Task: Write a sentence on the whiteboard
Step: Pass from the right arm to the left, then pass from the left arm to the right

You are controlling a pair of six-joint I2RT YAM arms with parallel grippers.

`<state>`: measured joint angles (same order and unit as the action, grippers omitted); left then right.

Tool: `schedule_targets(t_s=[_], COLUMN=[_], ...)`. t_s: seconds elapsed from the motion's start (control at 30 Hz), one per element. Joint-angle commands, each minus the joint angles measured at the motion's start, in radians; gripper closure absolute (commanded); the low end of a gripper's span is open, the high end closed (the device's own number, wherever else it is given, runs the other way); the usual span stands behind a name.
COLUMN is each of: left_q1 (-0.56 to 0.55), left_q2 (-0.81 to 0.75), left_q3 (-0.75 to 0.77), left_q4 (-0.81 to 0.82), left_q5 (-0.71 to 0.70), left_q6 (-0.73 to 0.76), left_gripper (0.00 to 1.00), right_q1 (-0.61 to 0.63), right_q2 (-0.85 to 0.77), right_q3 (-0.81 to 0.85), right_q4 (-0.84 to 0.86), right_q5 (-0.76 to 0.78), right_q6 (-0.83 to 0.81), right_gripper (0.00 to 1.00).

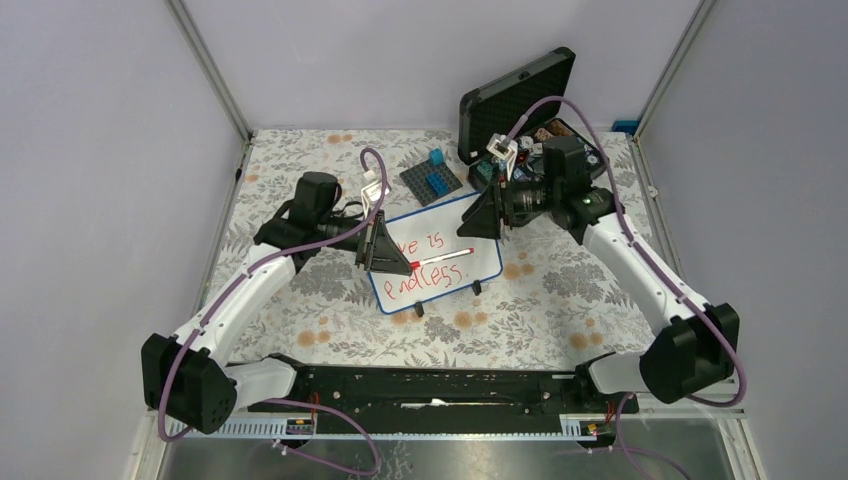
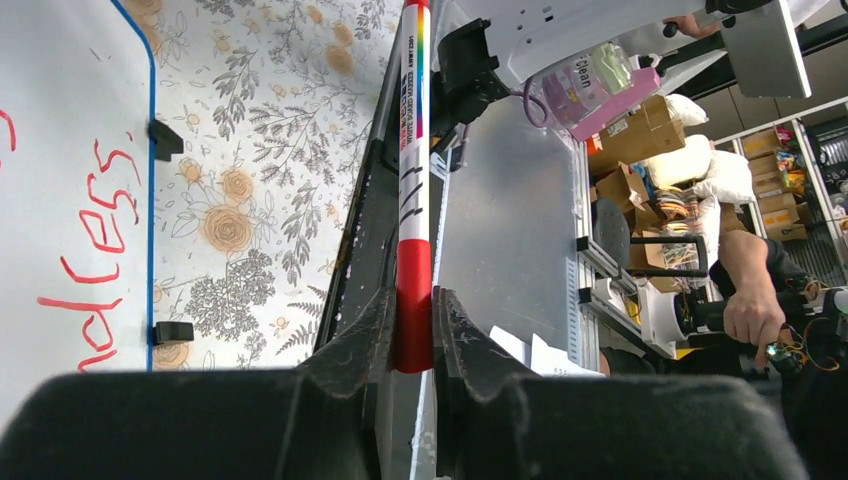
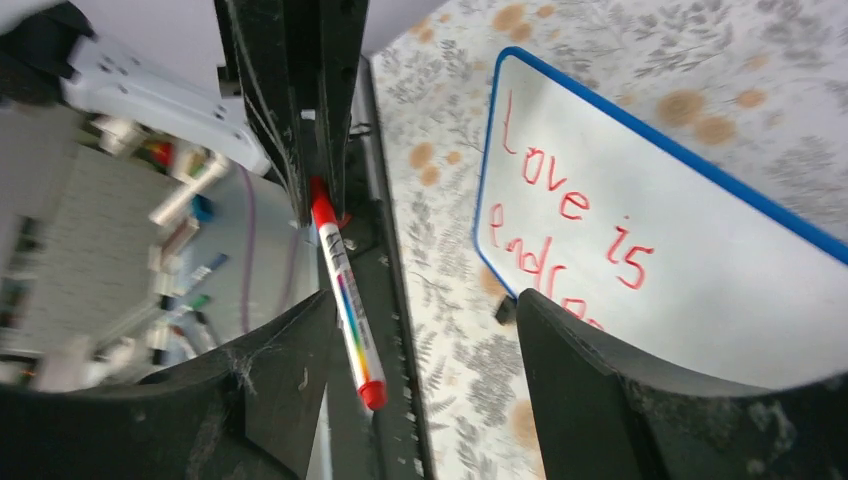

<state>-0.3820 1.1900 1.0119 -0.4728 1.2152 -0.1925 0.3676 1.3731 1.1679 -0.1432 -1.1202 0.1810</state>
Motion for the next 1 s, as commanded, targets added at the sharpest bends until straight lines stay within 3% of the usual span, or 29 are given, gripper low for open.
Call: schedule_targets(t_s=[0.0,0.1,0.2,0.5,0.83,0.97], left_q1=[0.003,0.003,0.003,-0.007,-0.029,-0.031], left_q2=[-0.028,-0.014,-0.001,0.014,0.028,0.027], left_q3=[0.033,0.023,0.015,-0.002,-0.004,-0.006], left_q4=[-0.031,-0.031,-0.030,-0.030,-0.030,-0.030], left_q5=[-0.017,0.024,0.044,0.052,0.046,0.045], left_q6=[0.042,0.012,-0.011,-0.043,-0.048,-0.048], left_gripper=[1.00,1.00,1.00,1.00,1.00,1.00], right_q1=[0.018,0.064,0.194,0.509,0.656,0.691], right_q2=[-0.104,-0.115,-0.112,-0.041,0.046,0.064], right_q3=[0.138,0.192,0.232,0.331,0.395,0.399], right_q4=[-0.443,-0.564,-0.639,-0.728,-0.711,-0.709], right_q5=[0.176,0.288,0.440,0.804,0.963,1.004], right_q6=[-0.483,-0.616,-0.723,-0.842,-0.887,-0.907], right_gripper=[0.26,0.25,0.26,0.34,0.38,0.49])
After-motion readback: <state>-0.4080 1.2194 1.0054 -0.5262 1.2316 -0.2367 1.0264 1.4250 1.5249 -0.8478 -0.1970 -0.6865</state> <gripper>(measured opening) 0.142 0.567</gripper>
